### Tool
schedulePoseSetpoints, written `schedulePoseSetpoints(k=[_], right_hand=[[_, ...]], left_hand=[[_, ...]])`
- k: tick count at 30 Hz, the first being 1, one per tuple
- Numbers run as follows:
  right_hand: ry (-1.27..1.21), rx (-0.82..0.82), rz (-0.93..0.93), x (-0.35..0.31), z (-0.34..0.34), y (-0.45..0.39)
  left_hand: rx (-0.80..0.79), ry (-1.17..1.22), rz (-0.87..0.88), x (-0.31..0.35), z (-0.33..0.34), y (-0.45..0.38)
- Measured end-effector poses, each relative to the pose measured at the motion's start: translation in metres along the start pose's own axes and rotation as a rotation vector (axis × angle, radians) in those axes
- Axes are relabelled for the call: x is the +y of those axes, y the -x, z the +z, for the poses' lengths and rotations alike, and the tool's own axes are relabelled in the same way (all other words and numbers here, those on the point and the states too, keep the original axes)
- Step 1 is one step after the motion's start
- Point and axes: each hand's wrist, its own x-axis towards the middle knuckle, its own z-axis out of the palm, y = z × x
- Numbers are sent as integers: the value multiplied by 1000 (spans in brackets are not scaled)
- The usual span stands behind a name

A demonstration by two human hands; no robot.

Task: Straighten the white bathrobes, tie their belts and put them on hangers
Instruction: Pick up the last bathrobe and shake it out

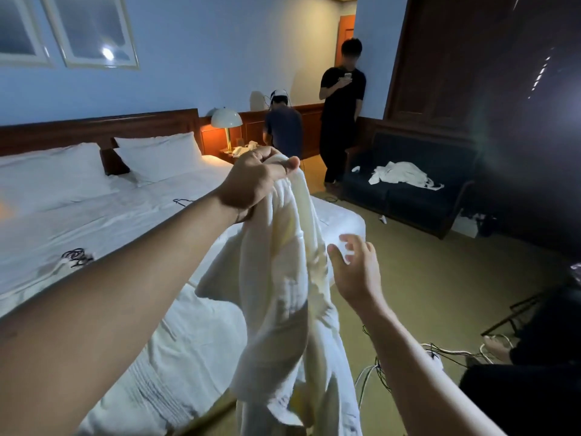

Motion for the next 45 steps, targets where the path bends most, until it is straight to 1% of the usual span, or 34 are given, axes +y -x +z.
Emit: schedulePoseSetpoints(k=[2, 3, 4, 6, 7, 10, 12, 14, 15, 17, 19, 21, 25, 28, 30, 31, 33, 34, 35, 36, 37, 38, 39, 40, 41, 42, 43, 45], right_hand=[[-277, -12, 91, -5, 9, 15], [-375, -88, 116, -7, 11, 20], [-424, -213, 138, -13, 12, 26], [-402, -485, 174, -13, 13, 36], [-391, -557, 187, -10, 14, 40], [-449, -641, 266, 24, 15, 47], [-484, -745, 262, 36, 10, 54], [-443, -821, 230, 38, 9, 59], [-389, -761, 207, 36, 12, 57], [-253, -491, 179, 37, 15, 48], [-235, -254, 214, 37, 8, 34], [-283, -149, 262, 30, -5, 25], [-502, -124, 338, 9, -13, 18], [-590, -153, 301, -5, -12, 19], [-607, -167, 294, -10, -8, 20], [-615, -160, 309, -13, -5, 21], [-651, -101, 374, -18, 0, 22], [-668, -64, 410, -18, 3, 22], [-677, -40, 438, -17, 5, 23], [-684, -27, 457, -17, 6, 23], [-692, -23, 466, -17, 6, 23], [-688, -20, 470, -16, 7, 23], [-678, -20, 474, -16, 8, 23], [-672, -22, 475, -17, 8, 23], [-669, -33, 477, -20, 8, 23], [-674, -41, 471, -23, 7, 21], [-689, -47, 466, -25, 5, 20], [-716, -29, 451, -26, -4, 15]], left_hand=[[35, 53, -69, -2, 4, 4], [51, 71, -97, -3, 8, 5], [65, 78, -120, -4, 9, 7], [92, 78, -145, -7, 12, 10], [112, 67, -160, -8, 11, 11], [185, 45, -208, -16, 2, 13], [202, 59, -248, -22, -3, 13], [194, 34, -264, -29, -4, 13], [186, 26, -264, -34, -4, 14], [183, 16, -265, -48, -5, 16], [185, -14, -287, -66, -12, 22], [164, -105, -305, -88, -21, 29], [104, -368, -372, -134, -31, 49], [-20, -563, -414, -159, -36, 64], [-98, -642, -454, -169, -36, 74], [-135, -680, -459, -173, -33, 78], [-196, -780, -403, -170, -23, 89], [-209, -770, -364, -164, -17, 94], [-222, -694, -349, -158, -11, 101], [-252, -568, -368, -153, -5, 107], [-319, -439, -411, -147, -1, 114], [-424, -349, -470, -144, 6, 121], [-544, -311, -507, -141, 13, 129], [-640, -306, -492, -139, 22, 135], [-691, -329, -419, -141, 32, 141], [-688, -355, -336, -142, 46, 143], [-626, -378, -272, -145, 57, 145], [-426, -456, -195, -146, 65, 141]])
